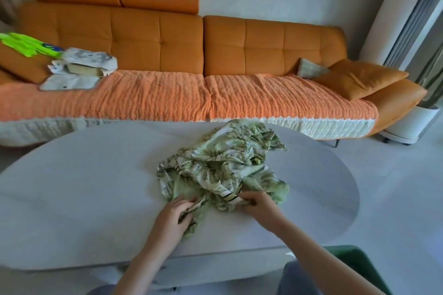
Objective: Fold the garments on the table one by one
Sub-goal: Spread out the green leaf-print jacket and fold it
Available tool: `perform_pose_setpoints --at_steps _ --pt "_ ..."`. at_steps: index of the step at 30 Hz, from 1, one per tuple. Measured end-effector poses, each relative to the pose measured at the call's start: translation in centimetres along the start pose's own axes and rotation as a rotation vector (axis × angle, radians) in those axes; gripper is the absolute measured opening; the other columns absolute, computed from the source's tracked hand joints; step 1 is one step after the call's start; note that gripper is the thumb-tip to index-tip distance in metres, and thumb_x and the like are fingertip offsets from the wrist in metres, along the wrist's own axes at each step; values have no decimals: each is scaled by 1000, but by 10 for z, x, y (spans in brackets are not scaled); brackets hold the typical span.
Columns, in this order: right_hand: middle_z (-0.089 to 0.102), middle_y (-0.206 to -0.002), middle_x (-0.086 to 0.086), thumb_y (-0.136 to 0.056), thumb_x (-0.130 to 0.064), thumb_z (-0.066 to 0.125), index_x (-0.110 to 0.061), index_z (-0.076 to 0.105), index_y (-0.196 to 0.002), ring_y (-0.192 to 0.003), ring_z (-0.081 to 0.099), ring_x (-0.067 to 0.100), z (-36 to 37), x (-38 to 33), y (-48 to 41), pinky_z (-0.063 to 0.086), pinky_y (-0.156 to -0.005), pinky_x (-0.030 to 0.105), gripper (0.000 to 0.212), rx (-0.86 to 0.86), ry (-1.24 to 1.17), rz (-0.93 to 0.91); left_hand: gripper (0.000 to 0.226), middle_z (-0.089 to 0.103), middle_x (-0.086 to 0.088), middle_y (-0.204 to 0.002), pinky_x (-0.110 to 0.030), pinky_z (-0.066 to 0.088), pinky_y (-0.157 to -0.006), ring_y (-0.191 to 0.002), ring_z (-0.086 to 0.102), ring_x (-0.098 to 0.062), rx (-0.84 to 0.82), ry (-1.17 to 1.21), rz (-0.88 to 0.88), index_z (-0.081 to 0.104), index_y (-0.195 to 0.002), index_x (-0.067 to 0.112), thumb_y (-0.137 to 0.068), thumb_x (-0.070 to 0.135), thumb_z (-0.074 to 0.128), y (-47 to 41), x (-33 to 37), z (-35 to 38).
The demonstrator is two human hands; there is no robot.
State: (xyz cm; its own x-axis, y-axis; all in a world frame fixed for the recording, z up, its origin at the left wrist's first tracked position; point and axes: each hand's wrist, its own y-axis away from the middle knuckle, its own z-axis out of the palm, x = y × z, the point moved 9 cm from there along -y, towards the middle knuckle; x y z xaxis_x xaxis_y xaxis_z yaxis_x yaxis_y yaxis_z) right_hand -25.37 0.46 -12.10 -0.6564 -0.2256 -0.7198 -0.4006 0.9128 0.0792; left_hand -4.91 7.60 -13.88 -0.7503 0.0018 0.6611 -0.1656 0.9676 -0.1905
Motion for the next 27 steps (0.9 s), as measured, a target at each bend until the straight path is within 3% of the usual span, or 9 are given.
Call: perform_pose_setpoints --at_steps 2,6,9,13,17,19,22,25,27 --pt "53 -76 5 -82 -8 67 -7 67 -90 -65 39 6 17 -14 3 30 -54 15 8 -79 -12 -48 22 66 4 -105 -23 44 -84 -102 60 -13 40 -18 -66 71 -103 15 -83 5 65 6 -15 -20" --pt "49 -76 -10 -71 -17 79 -27 50 -68 -70 45 7 23 -22 5 36 -63 18 31 -166 81 -112 21 68 0 -101 -26 40 -69 -87 63 -21 154 -107 -206 70 -97 15 -83 1 62 17 -56 -66" --pt "61 -85 -2 -69 -28 81 -18 64 -86 -79 55 13 4 -11 6 47 -76 29 26 -262 90 -81 24 70 -6 -103 -30 44 -69 -85 64 -25 197 -189 -295 69 -103 15 -86 2 58 23 -77 -99" --pt "68 -82 -7 -61 -73 55 -15 71 -91 -71 60 7 -41 -25 2 50 -71 20 67 -232 103 -56 26 68 -1 -107 -37 48 -85 -94 63 -22 273 -199 -259 62 -110 22 -86 12 60 19 -62 -113" --pt "60 -116 -1 -77 -44 68 -16 62 -113 -94 59 15 -75 -47 -33 51 -87 32 45 112 183 -113 42 44 5 -142 -48 23 -112 -135 35 -17 224 -204 -73 44 -137 30 -95 34 48 0 -18 -83" --pt "39 -143 3 -77 -39 72 -21 46 -137 -124 43 23 -56 -50 -53 39 -104 42 67 46 236 -97 49 13 11 -155 -55 6 -115 -145 11 -18 80 -291 -52 19 -146 43 -97 50 26 -2 -14 -48" --pt "19 -155 -6 -79 -41 69 -32 35 -143 -142 13 26 -20 -49 -78 23 -111 54 74 -65 395 -43 59 5 2 -156 -66 13 -109 -144 11 -29 -88 -488 47 18 -144 42 -92 61 -1 7 -14 -9" --pt "61 -123 1 -92 -21 58 -21 64 -117 -108 58 21 -27 -51 -98 52 -90 40 26 82 456 28 80 -15 15 -153 -49 -13 -113 -141 -17 -11 14 -355 -22 11 -139 51 -71 76 -23 4 -20 -18" --pt "68 -92 2 -94 -12 50 -14 69 -100 -78 63 21 -50 -62 -104 54 -63 31 21 248 398 60 84 -16 19 -153 -46 -18 -112 -140 -20 -6 69 -323 -13 18 -139 50 -70 78 -22 4 -15 -22"
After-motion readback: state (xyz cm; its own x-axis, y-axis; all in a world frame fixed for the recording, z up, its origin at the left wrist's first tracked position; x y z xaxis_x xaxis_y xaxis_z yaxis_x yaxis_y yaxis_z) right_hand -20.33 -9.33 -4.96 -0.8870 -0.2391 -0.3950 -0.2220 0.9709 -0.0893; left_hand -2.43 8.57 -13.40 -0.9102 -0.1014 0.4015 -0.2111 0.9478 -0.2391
